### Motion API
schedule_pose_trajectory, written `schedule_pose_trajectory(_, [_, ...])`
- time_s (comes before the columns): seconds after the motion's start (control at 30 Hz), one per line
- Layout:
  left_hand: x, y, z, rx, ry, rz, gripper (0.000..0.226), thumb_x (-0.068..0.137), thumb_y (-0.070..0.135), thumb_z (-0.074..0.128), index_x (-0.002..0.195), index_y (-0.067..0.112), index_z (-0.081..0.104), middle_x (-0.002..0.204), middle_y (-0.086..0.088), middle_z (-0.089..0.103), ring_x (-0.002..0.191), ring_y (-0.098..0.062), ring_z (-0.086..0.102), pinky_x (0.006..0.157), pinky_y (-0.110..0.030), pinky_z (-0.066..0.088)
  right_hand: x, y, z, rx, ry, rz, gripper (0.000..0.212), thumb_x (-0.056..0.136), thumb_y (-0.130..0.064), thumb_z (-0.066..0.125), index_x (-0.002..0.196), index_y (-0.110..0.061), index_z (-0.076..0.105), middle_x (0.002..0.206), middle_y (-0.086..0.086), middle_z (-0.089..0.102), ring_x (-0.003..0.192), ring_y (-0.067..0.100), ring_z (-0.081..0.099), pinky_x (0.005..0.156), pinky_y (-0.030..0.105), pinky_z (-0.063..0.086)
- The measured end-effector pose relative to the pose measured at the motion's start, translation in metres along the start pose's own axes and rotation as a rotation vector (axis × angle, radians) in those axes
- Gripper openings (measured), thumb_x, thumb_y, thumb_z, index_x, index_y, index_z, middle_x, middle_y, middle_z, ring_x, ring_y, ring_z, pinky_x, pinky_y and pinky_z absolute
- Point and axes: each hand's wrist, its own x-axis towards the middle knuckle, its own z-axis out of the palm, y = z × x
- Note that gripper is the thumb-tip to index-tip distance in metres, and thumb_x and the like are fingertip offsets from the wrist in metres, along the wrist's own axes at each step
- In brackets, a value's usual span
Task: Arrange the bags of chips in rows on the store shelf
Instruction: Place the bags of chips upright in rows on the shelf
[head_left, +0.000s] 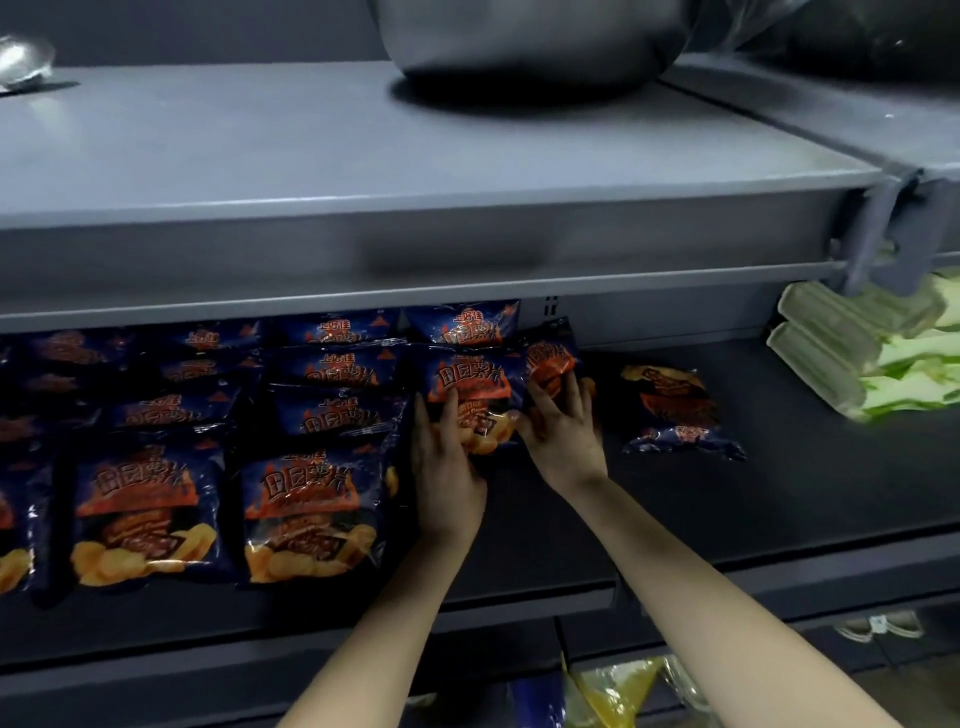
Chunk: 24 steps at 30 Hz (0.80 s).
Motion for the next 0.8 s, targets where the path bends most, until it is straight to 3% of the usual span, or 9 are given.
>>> schedule_pose_trajectory(0.23, [0.002, 0.002, 0.001, 0.02, -0.074, -0.031, 0.094, 0.08, 0.028, 0.068, 0.149, 0.027, 0.005, 0.157, -0.012, -0.002, 0.142, -0.036, 0.012, 0.111, -0.046, 0.022, 0.001, 0.001, 0.003, -0.001, 0.015, 0.006, 0.056, 0.095, -0.054, 0.034, 0.146, -0.038, 0.019, 0.159, 0.006, -0.007, 0.144, 0.025, -0.016, 0.116, 0.052, 0.008])
schedule_pose_trajectory(0.4, [0.002, 0.001, 0.001, 0.033, -0.062, -0.06, 0.094, 0.08, 0.042, 0.067, 0.149, 0.025, 0.006, 0.155, -0.02, 0.008, 0.139, -0.041, 0.019, 0.107, -0.048, 0.029, -0.003, 0.007, 0.006, 0.016, 0.016, -0.044, 0.064, 0.091, -0.06, 0.036, 0.146, -0.041, 0.012, 0.158, 0.005, -0.012, 0.143, 0.024, -0.019, 0.115, 0.053, 0.003])
schedule_pose_trajectory(0.57, [0.003, 0.0, 0.004, 0.043, -0.083, -0.065, 0.099, 0.079, 0.048, 0.066, 0.149, 0.028, -0.002, 0.155, -0.021, 0.005, 0.14, -0.041, 0.016, 0.108, -0.049, 0.029, -0.002, 0.013, 0.002, -0.02, -0.077, -0.086, 0.089, 0.078, -0.069, 0.051, 0.145, -0.045, -0.002, 0.155, 0.004, -0.023, 0.14, 0.025, -0.026, 0.113, 0.055, 0.001])
schedule_pose_trajectory(0.8, [0.006, 0.001, 0.006, 0.083, -0.156, -0.108, 0.106, 0.078, 0.046, 0.068, 0.148, 0.027, -0.009, 0.153, -0.025, 0.0, 0.138, -0.044, 0.019, 0.105, -0.047, 0.034, -0.001, 0.016, 0.003, -0.03, -0.087, -0.079, 0.087, 0.081, -0.06, 0.055, 0.146, -0.044, -0.001, 0.155, 0.003, -0.024, 0.14, 0.023, -0.027, 0.113, 0.056, 0.003])
